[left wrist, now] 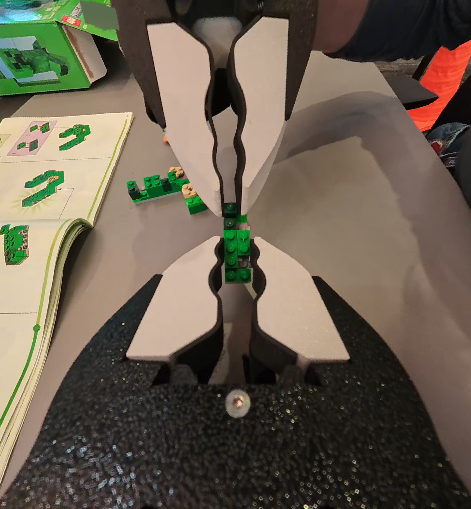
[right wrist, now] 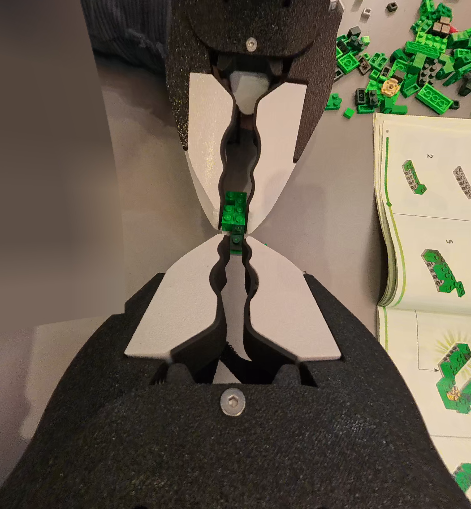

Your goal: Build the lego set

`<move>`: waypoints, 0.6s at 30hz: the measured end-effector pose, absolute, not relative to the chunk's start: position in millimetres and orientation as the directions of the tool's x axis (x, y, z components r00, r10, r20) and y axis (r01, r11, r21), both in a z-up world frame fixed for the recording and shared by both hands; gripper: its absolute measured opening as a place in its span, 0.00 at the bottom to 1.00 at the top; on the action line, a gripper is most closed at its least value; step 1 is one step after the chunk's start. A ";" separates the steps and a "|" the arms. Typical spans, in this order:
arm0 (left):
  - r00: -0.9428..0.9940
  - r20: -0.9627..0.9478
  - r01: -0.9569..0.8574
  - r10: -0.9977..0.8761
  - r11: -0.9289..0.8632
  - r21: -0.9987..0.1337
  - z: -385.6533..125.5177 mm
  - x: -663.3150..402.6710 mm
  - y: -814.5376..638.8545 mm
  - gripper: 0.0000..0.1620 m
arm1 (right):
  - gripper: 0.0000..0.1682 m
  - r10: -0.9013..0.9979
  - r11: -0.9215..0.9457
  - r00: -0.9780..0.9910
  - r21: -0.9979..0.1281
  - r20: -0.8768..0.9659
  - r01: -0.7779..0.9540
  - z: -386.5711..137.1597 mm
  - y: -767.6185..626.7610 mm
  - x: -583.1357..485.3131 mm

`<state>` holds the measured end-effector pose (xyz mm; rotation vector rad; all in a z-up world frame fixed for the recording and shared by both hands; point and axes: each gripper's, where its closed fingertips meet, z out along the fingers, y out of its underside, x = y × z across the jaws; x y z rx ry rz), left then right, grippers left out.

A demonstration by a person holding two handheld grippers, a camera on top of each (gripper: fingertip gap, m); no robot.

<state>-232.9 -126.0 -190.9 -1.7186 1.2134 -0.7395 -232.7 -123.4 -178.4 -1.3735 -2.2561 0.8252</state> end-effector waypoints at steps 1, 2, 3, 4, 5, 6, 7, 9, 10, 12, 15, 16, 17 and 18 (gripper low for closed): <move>0.346 -0.018 -0.412 -0.938 -0.135 -0.901 -190.6 -233.0 -125.9 0.10 | 0.05 0.891 0.356 -0.455 -0.649 0.017 0.673 -178.1 -123.2 -232.8; 0.346 -0.017 -0.409 -0.938 -0.135 -0.903 -190.2 -233.1 -125.9 0.10 | 0.05 0.890 0.360 -0.455 -0.646 0.022 0.673 -177.9 -123.2 -232.9; 0.346 -0.017 -0.407 -0.938 -0.134 -0.904 -189.7 -233.1 -125.9 0.10 | 0.05 0.890 0.364 -0.456 -0.644 0.027 0.673 -177.5 -123.1 -233.0; 0.346 -0.019 -0.406 -0.938 -0.132 -0.904 -189.6 -232.9 -126.0 0.10 | 0.05 0.889 0.369 -0.457 -0.640 0.032 0.673 -177.4 -123.3 -232.7; 0.345 -0.020 -0.406 -0.939 -0.130 -0.905 -189.4 -232.6 -126.1 0.10 | 0.05 0.888 0.374 -0.458 -0.636 0.036 0.675 -177.3 -123.4 -232.4; 0.342 -0.020 -0.406 -0.939 -0.129 -0.905 -189.4 -232.1 -126.6 0.10 | 0.05 0.887 0.378 -0.460 -0.630 0.038 0.678 -177.5 -123.8 -232.1; 0.340 -0.021 -0.407 -0.940 -0.127 -0.905 -189.4 -231.7 -126.9 0.10 | 0.05 0.886 0.382 -0.462 -0.625 0.039 0.681 -177.7 -124.2 -231.9; 0.337 -0.026 -0.412 -0.941 -0.123 -0.903 -190.0 -231.0 -127.4 0.10 | 0.05 0.883 0.393 -0.467 -0.608 0.041 0.689 -178.5 -124.8 -231.1; 0.336 -0.027 -0.414 -0.941 -0.122 -0.902 -190.2 -230.8 -127.5 0.10 | 0.05 0.882 0.397 -0.469 -0.599 0.040 0.695 -178.8 -125.0 -230.8; 0.335 -0.028 -0.414 -0.942 -0.121 -0.902 -190.0 -230.6 -127.7 0.10 | 0.05 0.882 0.399 -0.469 -0.584 0.035 0.707 -178.9 -125.3 -230.4; 0.334 -0.019 -0.393 -0.942 -0.121 -0.911 -186.8 -230.6 -128.1 0.10 | 0.05 0.887 0.390 -0.462 -0.585 0.029 0.711 -176.6 -125.0 -231.8; 0.332 -0.014 -0.384 -0.943 -0.122 -0.915 -185.3 -230.5 -128.3 0.10 | 0.05 0.888 0.384 -0.459 -0.588 0.026 0.711 -175.7 -124.9 -232.3; 0.333 -0.013 -0.380 -0.943 -0.121 -0.917 -184.4 -230.7 -128.3 0.10 | 0.05 0.890 0.378 -0.455 -0.591 0.021 0.713 -174.9 -124.8 -232.7; 0.335 -0.016 -0.379 -0.942 -0.119 -0.918 -183.9 -231.2 -128.2 0.10 | 0.06 0.893 0.373 -0.450 -0.591 0.018 0.715 -174.4 -124.3 -233.1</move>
